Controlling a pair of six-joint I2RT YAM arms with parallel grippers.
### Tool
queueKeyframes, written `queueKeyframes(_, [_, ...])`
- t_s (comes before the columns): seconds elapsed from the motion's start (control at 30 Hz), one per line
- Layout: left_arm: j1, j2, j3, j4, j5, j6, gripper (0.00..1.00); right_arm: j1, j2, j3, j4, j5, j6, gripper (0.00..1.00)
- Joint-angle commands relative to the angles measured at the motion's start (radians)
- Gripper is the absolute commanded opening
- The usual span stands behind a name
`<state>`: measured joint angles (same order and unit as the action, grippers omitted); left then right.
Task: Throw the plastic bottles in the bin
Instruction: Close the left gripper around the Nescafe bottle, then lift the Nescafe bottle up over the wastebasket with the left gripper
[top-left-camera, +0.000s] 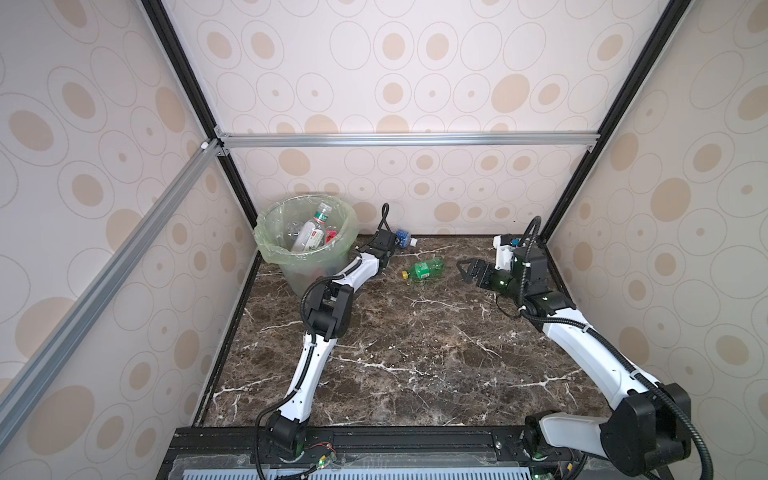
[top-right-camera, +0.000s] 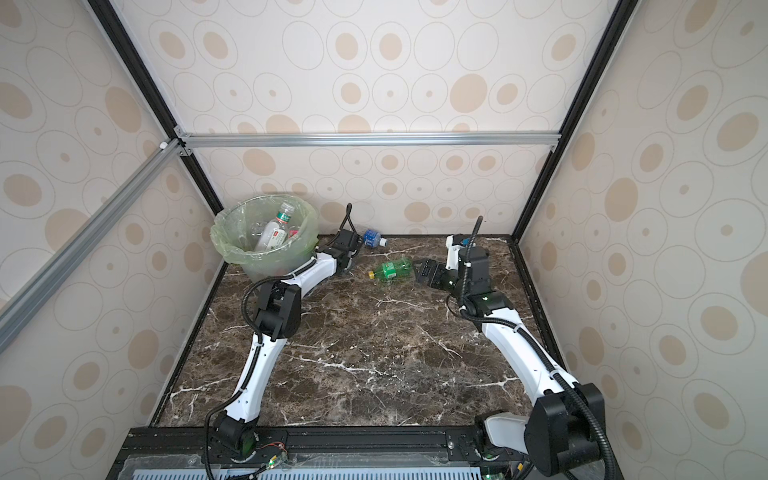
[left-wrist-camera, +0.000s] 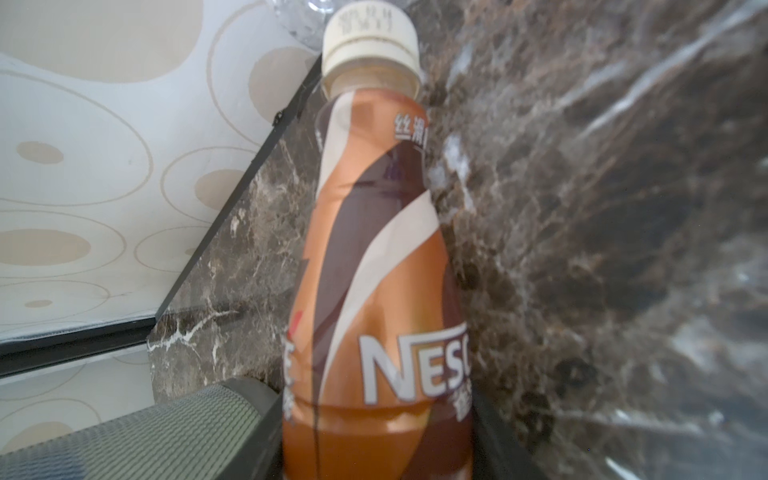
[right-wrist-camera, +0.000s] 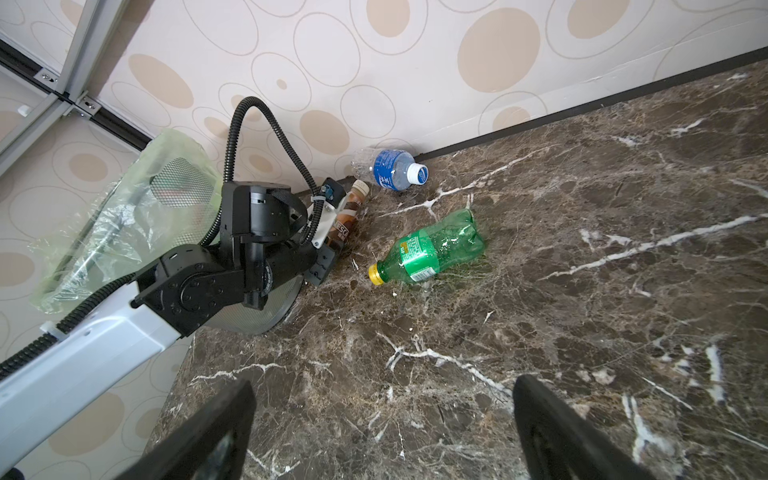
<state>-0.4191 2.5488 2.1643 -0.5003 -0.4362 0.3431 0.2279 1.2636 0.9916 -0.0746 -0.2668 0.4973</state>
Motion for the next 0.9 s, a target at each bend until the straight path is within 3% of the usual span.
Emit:
queueKeyframes(0.0, [-0.024,-0.024,-0.096,-0.126,0.082,-0.023,0.49,-0.006,-0.035,-0.016,0.01,-0.013,0.015,1.0])
queueKeyframes(0.27, [-0.059,-0.21,-0.247,-0.055,0.192,-0.117,0.47,-0.006,-0.078,-0.039,-0.004,-0.021,0.027,1.0])
queueKeyframes(0.5, [-0.07,-0.341,-0.238,-0.071,0.215,-0.173,0.47,-0.006,-0.1,-0.011,-0.035,-0.044,0.008,1.0])
queueKeyframes(0.87, [-0.076,-0.696,-0.284,0.043,0.33,-0.265,0.47,0.019,-0.107,0.044,-0.054,-0.067,0.003,1.0])
